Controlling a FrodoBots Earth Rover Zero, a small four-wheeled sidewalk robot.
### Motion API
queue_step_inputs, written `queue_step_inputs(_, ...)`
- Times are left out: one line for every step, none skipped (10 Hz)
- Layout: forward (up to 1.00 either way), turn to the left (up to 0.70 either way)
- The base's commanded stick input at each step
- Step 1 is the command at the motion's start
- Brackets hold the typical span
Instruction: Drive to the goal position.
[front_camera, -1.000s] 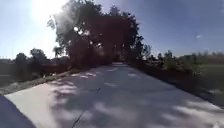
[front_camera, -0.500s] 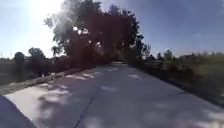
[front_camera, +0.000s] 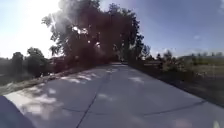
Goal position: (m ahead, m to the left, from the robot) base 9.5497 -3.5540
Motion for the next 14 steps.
queue_step_inputs(0.7, 0.13)
queue_step_inputs(0.7, 0.0)
queue_step_inputs(0.7, 0.0)
queue_step_inputs(0.7, 0.0)
queue_step_inputs(0.7, 0.0)
queue_step_inputs(0.7, 0.0)
queue_step_inputs(0.7, 0.0)
queue_step_inputs(0.7, 0.0)
queue_step_inputs(0.7, 0.0)
queue_step_inputs(0.7, 0.0)
queue_step_inputs(0.7, 0.0)
queue_step_inputs(0.7, 0.0)
queue_step_inputs(0.7, 0.0)
queue_step_inputs(0.7, 0.0)
